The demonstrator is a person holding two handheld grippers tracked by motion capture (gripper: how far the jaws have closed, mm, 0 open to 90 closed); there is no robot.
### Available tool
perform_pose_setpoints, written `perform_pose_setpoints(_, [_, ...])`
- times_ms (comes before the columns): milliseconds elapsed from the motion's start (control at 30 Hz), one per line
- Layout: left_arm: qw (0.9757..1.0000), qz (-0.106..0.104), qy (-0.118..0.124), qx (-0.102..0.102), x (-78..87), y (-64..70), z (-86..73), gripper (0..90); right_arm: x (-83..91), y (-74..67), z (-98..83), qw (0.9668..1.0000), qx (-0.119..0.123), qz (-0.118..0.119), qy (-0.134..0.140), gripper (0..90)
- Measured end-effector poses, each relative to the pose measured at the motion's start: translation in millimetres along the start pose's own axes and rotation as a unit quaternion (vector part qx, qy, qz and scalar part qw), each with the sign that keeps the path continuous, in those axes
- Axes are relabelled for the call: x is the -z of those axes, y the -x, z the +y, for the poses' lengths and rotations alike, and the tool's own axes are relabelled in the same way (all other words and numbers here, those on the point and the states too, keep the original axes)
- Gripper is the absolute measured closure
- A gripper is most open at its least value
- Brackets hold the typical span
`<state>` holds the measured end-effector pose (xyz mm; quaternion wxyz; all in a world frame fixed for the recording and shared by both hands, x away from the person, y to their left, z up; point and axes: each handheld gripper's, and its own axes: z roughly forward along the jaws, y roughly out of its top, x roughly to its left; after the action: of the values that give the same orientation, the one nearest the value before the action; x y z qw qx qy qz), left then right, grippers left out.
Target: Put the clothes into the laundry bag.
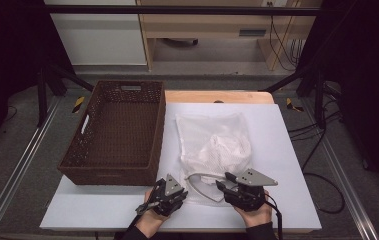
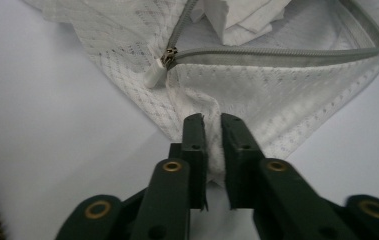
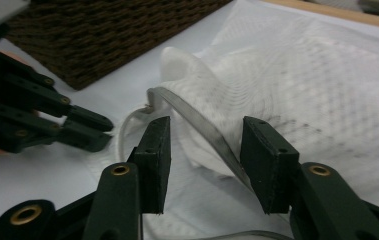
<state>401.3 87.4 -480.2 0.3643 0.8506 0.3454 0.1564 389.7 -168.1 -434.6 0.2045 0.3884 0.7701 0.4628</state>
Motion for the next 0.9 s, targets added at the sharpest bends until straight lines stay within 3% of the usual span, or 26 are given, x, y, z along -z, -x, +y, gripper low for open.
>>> perform_pose_setpoints(133, [1.0000, -0.004, -0.003, 0.003, 0.2, -1.4, 0.7, 86.7, -0.8, -6.0, 3.3, 0.9999, 0.004, 0.007, 0.012, 56.2])
perform_pose_setpoints(200, [1.0000, -0.003, -0.004, 0.003, 0.4, -1.3, 0.9, 87.2, -1.9, -7.2, 4.0, 0.9998, 0.005, 0.014, 0.010, 61.6])
perform_pose_setpoints(333, [1.0000, -0.006, -0.003, 0.005, 1.4, -1.9, 0.8, 87.3, -16.9, -11.1, -4.5, 0.9990, 0.004, 0.033, -0.028, 72.1])
perform_pose_setpoints(400, [0.9999, -0.010, -0.001, 0.005, 2.1, -1.9, 0.6, 87.4, -27.4, -13.6, -7.1, 0.9983, 0.007, 0.030, -0.050, 77.3])
perform_pose_setpoints(633, [0.9999, -0.013, 0.009, -0.002, 9.9, 1.0, 1.3, 87.6, -70.0, -2.6, -11.7, 0.9938, -0.005, -0.017, -0.109, 89.9])
perform_pose_setpoints(733, [0.9999, -0.013, 0.008, -0.005, 12.2, 1.4, 1.2, 87.7, -79.1, 4.2, -10.8, 0.9935, -0.009, -0.025, -0.110, 90.0])
perform_pose_setpoints(833, [0.9999, -0.014, 0.006, -0.007, 13.9, 2.4, -0.1, 87.7, -87.8, 7.7, -5.8, 0.9922, 0.007, -0.060, -0.109, 90.0])
perform_pose_setpoints(900, [0.9998, -0.014, 0.003, -0.009, 14.9, 2.8, -0.9, 87.7, -93.2, 13.3, -2.9, 0.9912, -0.005, -0.078, -0.107, 90.0])
